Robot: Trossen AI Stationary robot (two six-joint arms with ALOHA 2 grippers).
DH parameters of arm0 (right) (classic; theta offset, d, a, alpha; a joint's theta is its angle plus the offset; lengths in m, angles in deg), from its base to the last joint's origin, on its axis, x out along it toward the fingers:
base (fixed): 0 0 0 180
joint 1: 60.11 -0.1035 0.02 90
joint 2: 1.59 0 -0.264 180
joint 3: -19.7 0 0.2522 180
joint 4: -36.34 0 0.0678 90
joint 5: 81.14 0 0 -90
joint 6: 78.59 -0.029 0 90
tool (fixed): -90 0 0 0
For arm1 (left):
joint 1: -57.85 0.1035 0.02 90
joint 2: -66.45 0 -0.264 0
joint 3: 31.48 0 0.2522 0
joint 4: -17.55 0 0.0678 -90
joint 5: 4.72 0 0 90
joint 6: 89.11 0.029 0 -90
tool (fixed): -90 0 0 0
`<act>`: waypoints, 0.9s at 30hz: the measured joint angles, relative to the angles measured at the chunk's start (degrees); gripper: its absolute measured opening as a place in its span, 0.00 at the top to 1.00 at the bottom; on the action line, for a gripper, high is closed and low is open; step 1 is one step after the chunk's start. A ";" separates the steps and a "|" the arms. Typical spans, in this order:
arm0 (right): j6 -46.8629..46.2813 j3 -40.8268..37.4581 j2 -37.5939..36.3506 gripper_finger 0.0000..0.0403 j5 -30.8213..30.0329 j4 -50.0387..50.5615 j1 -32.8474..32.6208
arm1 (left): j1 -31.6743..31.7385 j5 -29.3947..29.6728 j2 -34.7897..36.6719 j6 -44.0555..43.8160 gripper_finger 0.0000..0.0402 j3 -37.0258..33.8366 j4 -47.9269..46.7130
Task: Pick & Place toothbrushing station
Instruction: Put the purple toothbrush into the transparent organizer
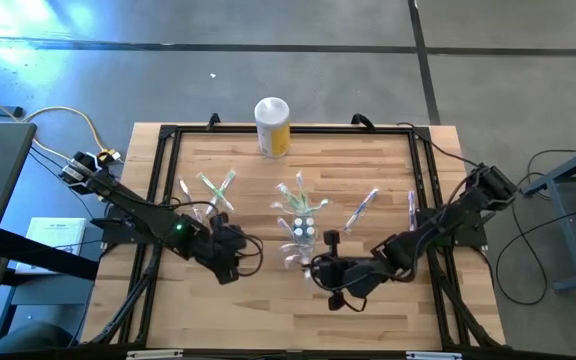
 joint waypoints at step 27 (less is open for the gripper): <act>-1.26 -10.32 2.03 0.97 11.55 -16.88 12.15 | -0.04 1.97 -0.11 -0.44 0.48 -2.93 0.82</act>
